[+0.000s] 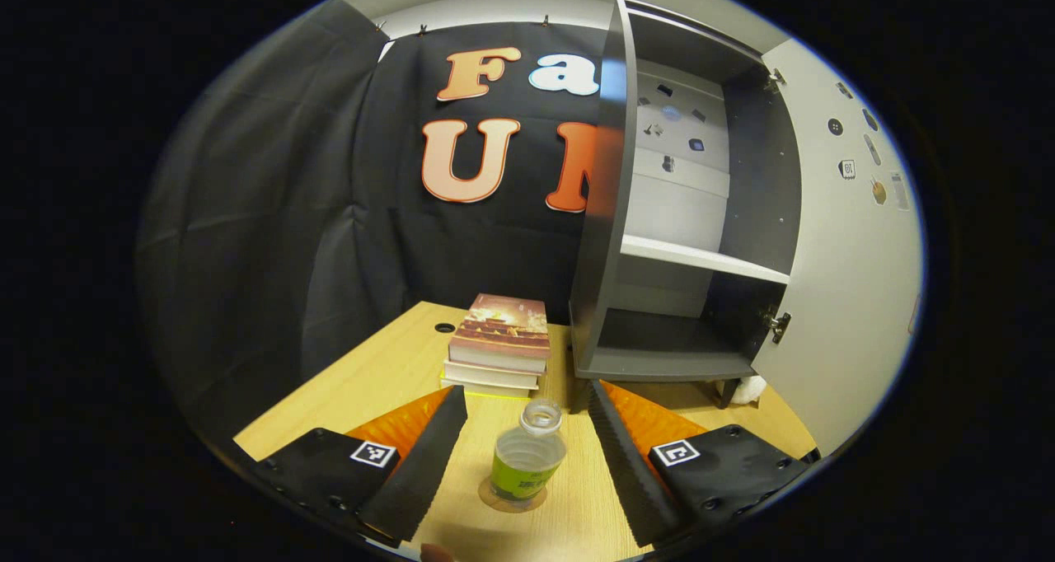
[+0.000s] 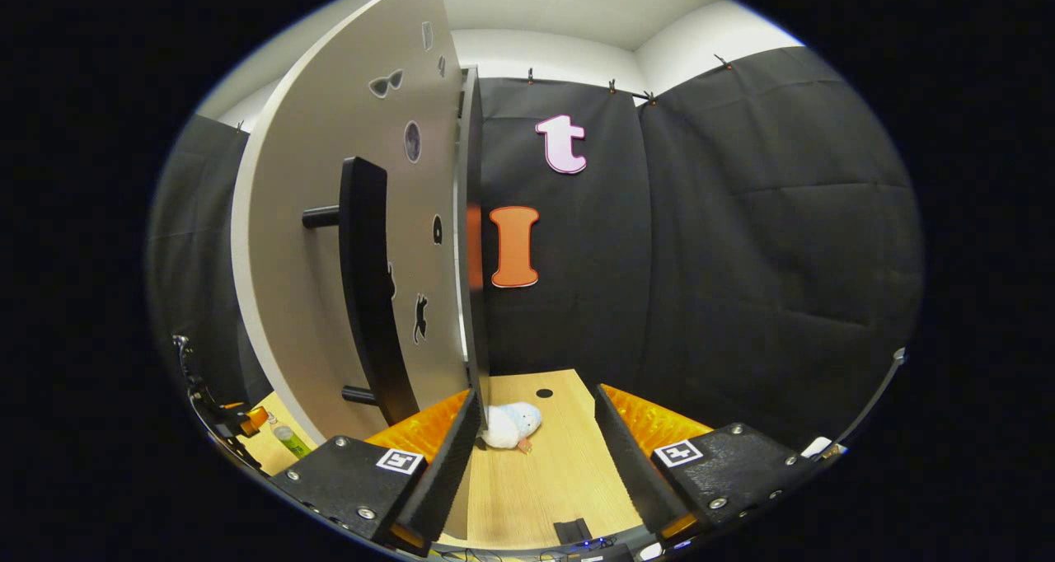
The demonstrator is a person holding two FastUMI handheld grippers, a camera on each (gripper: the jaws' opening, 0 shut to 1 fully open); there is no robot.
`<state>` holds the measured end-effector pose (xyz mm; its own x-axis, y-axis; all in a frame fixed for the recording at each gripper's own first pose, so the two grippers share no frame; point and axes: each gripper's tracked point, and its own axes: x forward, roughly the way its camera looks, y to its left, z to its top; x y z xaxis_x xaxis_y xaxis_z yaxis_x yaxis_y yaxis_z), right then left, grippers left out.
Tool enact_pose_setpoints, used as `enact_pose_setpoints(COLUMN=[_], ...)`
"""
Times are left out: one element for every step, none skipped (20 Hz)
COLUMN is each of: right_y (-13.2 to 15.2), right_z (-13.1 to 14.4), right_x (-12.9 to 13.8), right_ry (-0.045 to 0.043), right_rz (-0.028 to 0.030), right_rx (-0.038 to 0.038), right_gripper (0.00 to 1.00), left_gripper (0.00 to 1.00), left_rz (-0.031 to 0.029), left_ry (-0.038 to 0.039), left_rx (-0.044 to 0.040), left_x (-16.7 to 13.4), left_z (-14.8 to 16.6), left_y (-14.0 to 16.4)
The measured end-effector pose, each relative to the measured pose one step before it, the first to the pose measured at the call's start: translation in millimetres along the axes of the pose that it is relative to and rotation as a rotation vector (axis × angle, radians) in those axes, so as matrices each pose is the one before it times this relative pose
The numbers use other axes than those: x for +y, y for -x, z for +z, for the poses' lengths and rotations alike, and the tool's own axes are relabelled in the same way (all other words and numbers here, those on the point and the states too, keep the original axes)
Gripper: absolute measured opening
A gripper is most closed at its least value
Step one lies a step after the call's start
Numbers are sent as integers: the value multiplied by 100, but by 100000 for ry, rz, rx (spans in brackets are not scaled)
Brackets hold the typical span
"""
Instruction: Open the cabinet door with the right hand, grasp the bottle in the cabinet with the left hand and place it on the coaster, then close the cabinet door with the right hand.
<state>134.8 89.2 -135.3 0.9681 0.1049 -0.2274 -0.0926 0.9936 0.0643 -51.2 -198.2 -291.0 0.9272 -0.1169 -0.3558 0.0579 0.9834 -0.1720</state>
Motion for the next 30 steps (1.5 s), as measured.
enact_pose_setpoints(right_y=[110,151,-42,62,-89,108,70,64,-3,162,-57,151,3,96,23,137,77,52,27,72,43,5,-9,132,-60,40,111,-11,-1,61], right_z=[7,-11,-14,-34,-38,-17,-62,-20,32,4,-81,-82,-66,-75,-53,-64,-25,-20,-15,124,219,229,108,392,437,290,135,91,-126,182], right_x=[453,437,401,399,539,251,256,281,375,291,242,396,399,488,637,679,1005,949,854,749,645,692,632,591,586,608,653,627,245,414], right_ry=[278,375,238,-62,-388,-718,-751,-349,-313,-521,-605,-868,-689,-322,-172,-19,553,974,1319,1615,1430,652,156,-250,-354,-242,62,-175,-551,-355], right_rz=[388,337,247,117,29,-95,-420,-673,-868,-1019,-576,-491,-302,4,75,174,522,449,147,-59,-104,-117,174,503,687,759,925,1275,1249,1360], right_rx=[41,-194,-331,-279,-136,30,-18,-520,-808,-564,-233,-155,-173,-275,-93,-143,-140,-43,134,25,-105,-330,-407,-437,-461,-461,-236,203,171,-119], right_gripper=[77,86,86,77,77,86,86,86,76,96,85,85,85,85,85,85,85,85,85,80,85,90,85,85,85,85,86,86,78,78], left_gripper=[100,97,97,97,97,97,100,97,97,98,97,97,97,97,97,97,97,97,97,97,97,97,97,97,94,97,97,97,97,97], left_rz=[708,-5,-344,-268,536,1573,1228,-164,-928,-975,-798,-598,-840,-586,-389,-395,-371,-335,-363,-56,97,158,453,441,373,435,591,463,315,258], left_ry=[-520,478,613,-82,-1305,-1752,-1314,-746,119,464,329,154,185,167,62,8,16,173,218,245,278,278,362,443,441,350,251,196,160,145], left_rx=[-208,-1052,-1043,-804,-127,1312,1045,406,-705,-1433,-1175,-1125,-818,-563,-361,-386,-327,-445,-414,-140,-297,-185,96,118,-178,-89,-101,-219,-178,-136], left_x=[318,195,152,207,447,781,760,438,229,316,392,392,364,380,479,493,448,433,416,520,456,559,594,513,555,460,491,410,230,350], left_z=[1438,1507,1521,1482,1329,960,1007,1049,1190,1234,917,884,558,569,400,416,260,417,193,225,80,144,6,-10,96,90,5,172,34,48], left_y=[501,418,472,270,238,152,187,205,344,246,259,185,171,95,38,83,40,64,6,80,-17,194,36,64,48,5,-89,-64,-207,8])
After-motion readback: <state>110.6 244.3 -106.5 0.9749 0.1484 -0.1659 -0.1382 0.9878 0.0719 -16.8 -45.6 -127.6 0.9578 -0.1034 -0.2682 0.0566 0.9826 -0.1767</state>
